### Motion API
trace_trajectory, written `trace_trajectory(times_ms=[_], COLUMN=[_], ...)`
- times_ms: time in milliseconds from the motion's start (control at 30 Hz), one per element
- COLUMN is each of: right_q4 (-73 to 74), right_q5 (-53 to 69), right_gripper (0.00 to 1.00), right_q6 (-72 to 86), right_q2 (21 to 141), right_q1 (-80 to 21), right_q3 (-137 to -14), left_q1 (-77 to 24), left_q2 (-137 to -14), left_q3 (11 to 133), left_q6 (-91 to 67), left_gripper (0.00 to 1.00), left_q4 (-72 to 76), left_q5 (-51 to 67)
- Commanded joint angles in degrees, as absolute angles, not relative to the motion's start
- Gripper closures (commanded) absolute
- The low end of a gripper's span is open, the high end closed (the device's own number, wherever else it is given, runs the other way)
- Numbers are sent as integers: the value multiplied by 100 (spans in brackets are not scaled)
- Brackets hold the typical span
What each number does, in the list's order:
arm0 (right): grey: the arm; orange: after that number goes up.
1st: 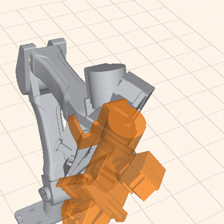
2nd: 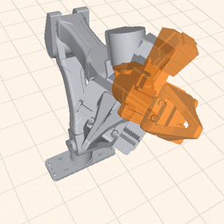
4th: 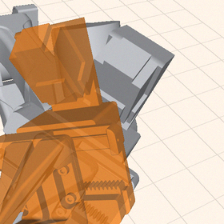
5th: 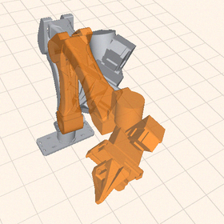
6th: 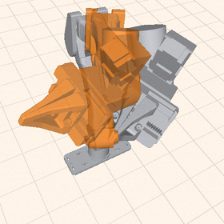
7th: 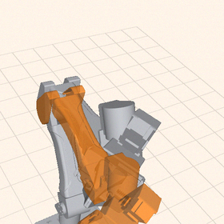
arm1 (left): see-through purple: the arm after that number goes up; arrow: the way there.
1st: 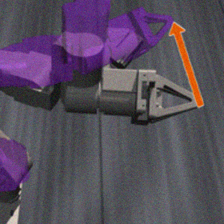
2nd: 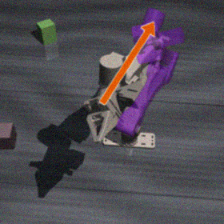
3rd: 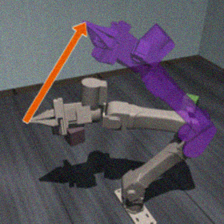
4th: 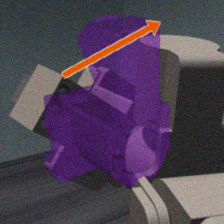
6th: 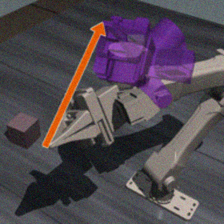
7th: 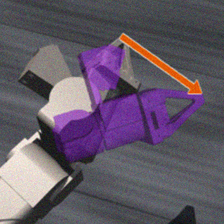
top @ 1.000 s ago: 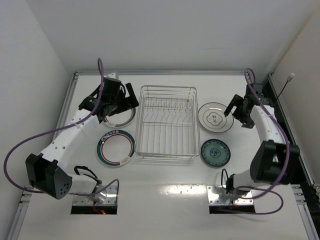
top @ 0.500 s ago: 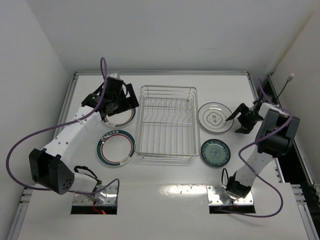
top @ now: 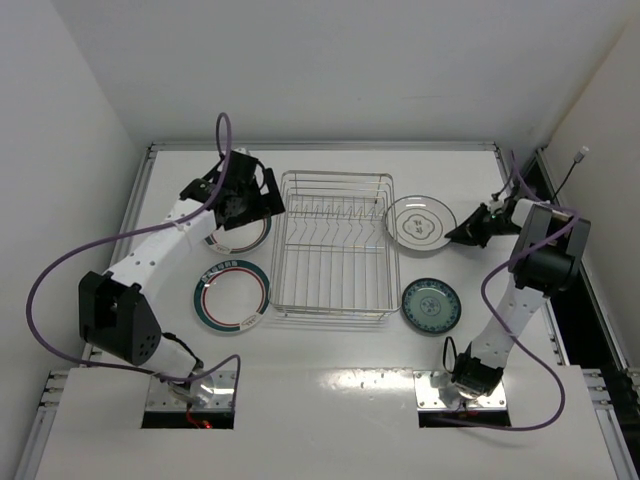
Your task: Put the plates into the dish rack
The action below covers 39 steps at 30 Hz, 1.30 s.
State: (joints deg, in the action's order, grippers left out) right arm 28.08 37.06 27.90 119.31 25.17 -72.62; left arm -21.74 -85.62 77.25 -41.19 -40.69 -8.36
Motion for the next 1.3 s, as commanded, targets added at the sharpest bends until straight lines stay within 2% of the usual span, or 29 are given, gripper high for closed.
trace_trajectory(times_ms=[0,133,333,433,500,667,833,1033,1267], right_q4=[2891,3347,3779,4129,4392,4983,5394,6115,6433], right_q5=[3385,2936,2260,1795,1531,169,-1104,-2160,-2557], right_gripper=[100,100,100,100,100,100,100,100,100], right_q6=[2629,2479,2426,2426,2426,2619,2804,2804,2856], right_q2=[11761,11365,10689,10276,10205,9853,9439,9246,9675], right_q1=[2470,2470,2417,2295,2163,1276,309,-799,-1528], right_q3=[-7734,-8435,-8587,-8876,-9453,-10510,-10600,-10529,-10686], left_q1=[-2109,-2057,-2057,-2057,-2057,-2057,-2057,-2057,-2057], left_q2=[-8622,-8622,-8675,-8728,-8675,-8675,-8675,-8570,-8464], left_q3=[8068,8121,8261,8323,8428,8481,8481,8429,8323], left_q6=[-4096,-4148,-4271,-4395,-4474,-4605,-4605,-4605,-4658], left_gripper=[0,0,0,5,6,6,6,6,6], left_q4=[-4025,-4078,-4499,-4710,-4903,-5211,-5265,-5265,-5265], left_q5=[-773,-721,-1256,-1633,-1862,-2355,-2479,-2479,-2479])
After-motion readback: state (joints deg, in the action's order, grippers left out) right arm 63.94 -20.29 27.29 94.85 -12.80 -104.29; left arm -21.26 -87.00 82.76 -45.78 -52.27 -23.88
